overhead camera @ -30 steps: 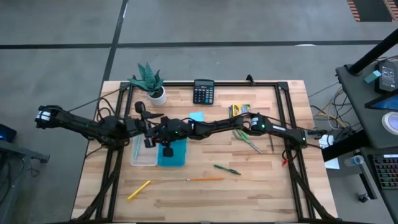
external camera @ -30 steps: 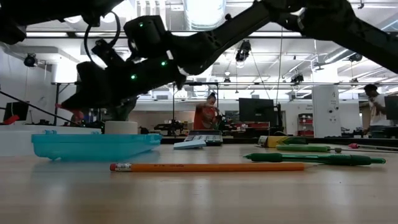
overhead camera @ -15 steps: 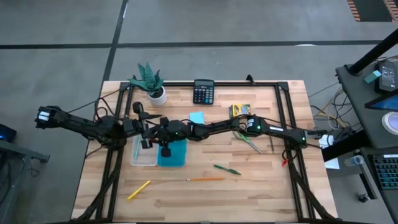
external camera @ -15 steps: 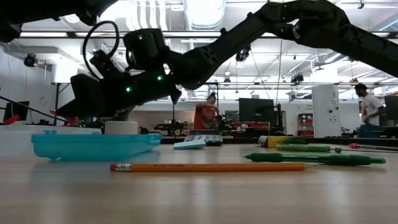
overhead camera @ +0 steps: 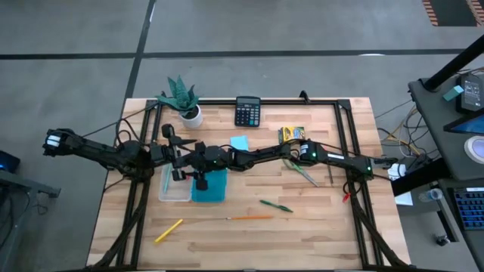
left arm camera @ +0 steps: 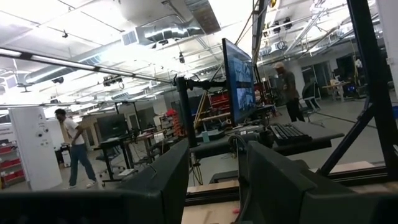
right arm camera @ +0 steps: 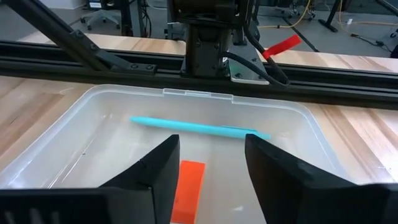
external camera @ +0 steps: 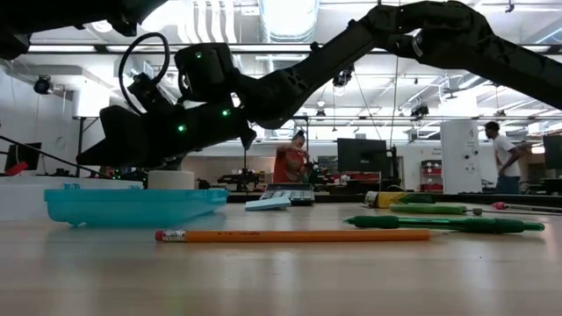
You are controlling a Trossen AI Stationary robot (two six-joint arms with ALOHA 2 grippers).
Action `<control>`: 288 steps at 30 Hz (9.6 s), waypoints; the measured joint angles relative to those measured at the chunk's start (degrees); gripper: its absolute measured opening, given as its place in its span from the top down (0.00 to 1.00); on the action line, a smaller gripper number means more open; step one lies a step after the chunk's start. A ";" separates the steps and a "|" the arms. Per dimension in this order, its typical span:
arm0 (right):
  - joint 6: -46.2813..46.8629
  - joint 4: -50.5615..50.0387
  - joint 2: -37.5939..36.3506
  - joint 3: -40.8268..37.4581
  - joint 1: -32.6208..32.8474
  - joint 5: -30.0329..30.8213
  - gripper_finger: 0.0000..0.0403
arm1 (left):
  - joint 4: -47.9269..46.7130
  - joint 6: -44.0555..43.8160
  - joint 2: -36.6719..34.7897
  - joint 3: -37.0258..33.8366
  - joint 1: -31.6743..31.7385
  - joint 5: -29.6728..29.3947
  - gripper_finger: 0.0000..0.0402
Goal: Pack school essentials
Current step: Put the yellow pen into the blue supply box
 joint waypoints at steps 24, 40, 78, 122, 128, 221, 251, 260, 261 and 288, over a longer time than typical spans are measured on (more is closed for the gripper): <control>-1.45 -66.93 -21.94 -0.33 3.51 0.37 0.67 | -0.09 -0.09 0.65 0.00 0.05 0.00 0.64; 11.95 -76.72 -41.67 -21.75 9.53 4.61 0.73 | 0.28 -1.55 3.18 0.02 0.02 -0.02 0.64; -20.66 10.90 -92.44 -89.88 11.52 13.89 0.84 | -35.49 -58.71 32.51 25.67 -1.79 7.78 0.64; -25.27 15.37 -107.12 -96.96 11.52 10.47 0.84 | -97.59 -111.53 61.87 47.73 -38.65 28.61 0.64; -25.30 15.34 -106.57 -96.82 11.52 10.49 0.84 | -98.08 -112.48 63.95 47.17 -39.91 27.90 0.64; -25.07 13.62 -106.64 -96.87 11.50 11.08 0.84 | -94.33 -148.20 55.12 34.95 -41.78 26.66 0.66; -25.83 13.63 -106.65 -96.91 11.52 12.98 0.84 | -96.00 -145.85 52.59 41.49 -41.02 22.39 0.98; -27.78 13.63 -106.64 -96.91 11.51 14.60 0.84 | -96.50 -137.10 46.17 46.02 -31.06 12.79 0.98; -28.02 13.62 -106.65 -96.91 11.52 14.60 0.84 | -96.44 -135.83 45.72 46.05 -29.61 11.73 0.98; -28.46 13.14 -106.66 -96.91 11.50 15.65 0.84 | -116.43 -108.98 33.79 30.30 -1.25 9.09 0.98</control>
